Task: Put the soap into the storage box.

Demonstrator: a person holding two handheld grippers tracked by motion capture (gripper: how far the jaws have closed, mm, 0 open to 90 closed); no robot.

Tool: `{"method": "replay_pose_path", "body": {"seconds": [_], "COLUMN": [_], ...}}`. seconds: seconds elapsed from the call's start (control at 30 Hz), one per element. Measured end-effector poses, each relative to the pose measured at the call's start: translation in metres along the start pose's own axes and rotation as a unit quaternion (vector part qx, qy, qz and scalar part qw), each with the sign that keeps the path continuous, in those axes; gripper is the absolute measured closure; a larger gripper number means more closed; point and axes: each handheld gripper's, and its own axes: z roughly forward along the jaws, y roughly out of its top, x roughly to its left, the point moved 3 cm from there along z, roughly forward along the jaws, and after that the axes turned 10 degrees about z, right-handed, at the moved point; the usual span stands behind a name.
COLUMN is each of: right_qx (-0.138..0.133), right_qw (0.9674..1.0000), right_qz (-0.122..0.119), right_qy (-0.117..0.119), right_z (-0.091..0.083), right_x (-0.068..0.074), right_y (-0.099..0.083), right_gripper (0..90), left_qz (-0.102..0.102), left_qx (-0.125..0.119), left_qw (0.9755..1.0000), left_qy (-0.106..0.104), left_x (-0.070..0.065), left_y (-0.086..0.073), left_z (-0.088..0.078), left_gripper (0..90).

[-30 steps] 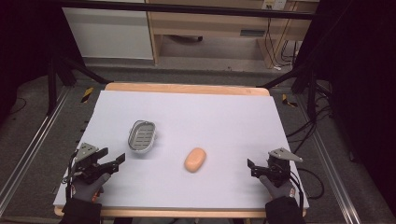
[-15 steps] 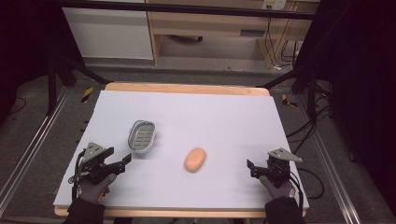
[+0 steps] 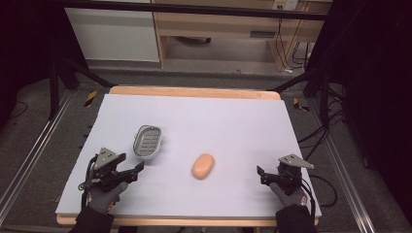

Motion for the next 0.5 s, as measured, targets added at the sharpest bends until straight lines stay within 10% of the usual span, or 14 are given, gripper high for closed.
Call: {"method": "replay_pose_path", "body": {"seconds": [0.5], "right_qx": [-0.002], "right_qw": [1.0], "right_qz": [0.002], "right_qy": [-0.001], "right_z": [0.001], "right_x": [0.0], "right_y": [0.001], "right_gripper": [6.6], "left_qz": [0.02], "left_qx": [0.002], "left_qw": [0.9996], "left_qy": [-0.017], "left_x": [-0.014], "left_y": [0.015], "left_z": [0.009], "left_gripper": [22.1]}}
